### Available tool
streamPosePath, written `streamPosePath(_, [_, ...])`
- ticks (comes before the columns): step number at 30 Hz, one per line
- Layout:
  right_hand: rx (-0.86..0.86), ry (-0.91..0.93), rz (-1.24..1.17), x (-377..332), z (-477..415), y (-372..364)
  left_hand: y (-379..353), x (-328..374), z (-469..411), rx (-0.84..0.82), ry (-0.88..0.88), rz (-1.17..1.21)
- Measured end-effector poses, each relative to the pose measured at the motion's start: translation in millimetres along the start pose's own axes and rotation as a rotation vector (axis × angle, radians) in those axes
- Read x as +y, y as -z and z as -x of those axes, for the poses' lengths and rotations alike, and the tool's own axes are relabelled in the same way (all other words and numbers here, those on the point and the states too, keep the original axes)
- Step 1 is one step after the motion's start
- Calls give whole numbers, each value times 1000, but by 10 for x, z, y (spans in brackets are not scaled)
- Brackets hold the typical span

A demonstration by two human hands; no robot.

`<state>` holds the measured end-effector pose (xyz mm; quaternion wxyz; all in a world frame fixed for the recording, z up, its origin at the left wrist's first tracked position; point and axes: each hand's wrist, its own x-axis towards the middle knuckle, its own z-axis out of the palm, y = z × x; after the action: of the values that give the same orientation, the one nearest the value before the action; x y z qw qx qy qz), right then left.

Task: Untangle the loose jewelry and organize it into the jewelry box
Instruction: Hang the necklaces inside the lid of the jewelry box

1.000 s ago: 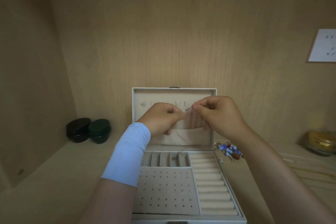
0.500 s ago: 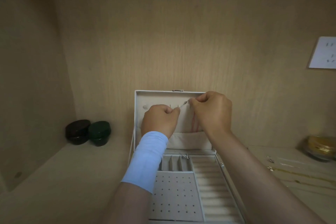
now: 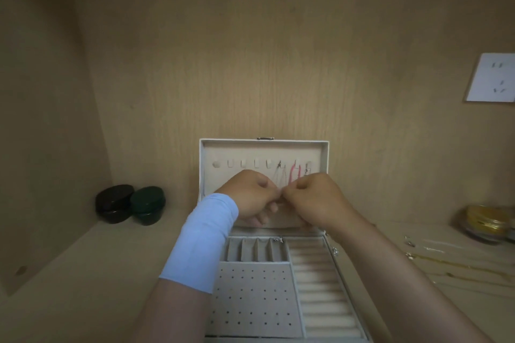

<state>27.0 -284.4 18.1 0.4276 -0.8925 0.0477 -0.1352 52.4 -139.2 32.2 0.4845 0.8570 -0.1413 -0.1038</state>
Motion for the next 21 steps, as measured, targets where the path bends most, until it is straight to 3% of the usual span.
streamPosePath(3, [-160, -119, -309, -13, 76, 26, 43, 20, 68, -171, -16, -109])
streamPosePath(7, [-238, -85, -422, 6, 100, 55, 80, 12, 124, -300, 3, -155])
streamPosePath(11, [-206, -47, -426, 44, 60, 66, 172, -20, 131, -280, 18, -202])
streamPosePath(15, [-144, 29, -256, 93, -8, 155, 164, 10, 134, -132, 36, -250])
streamPosePath(21, [-83, 168, -214, 80, -66, 265, -127, 78, 63, -131, 23, 122])
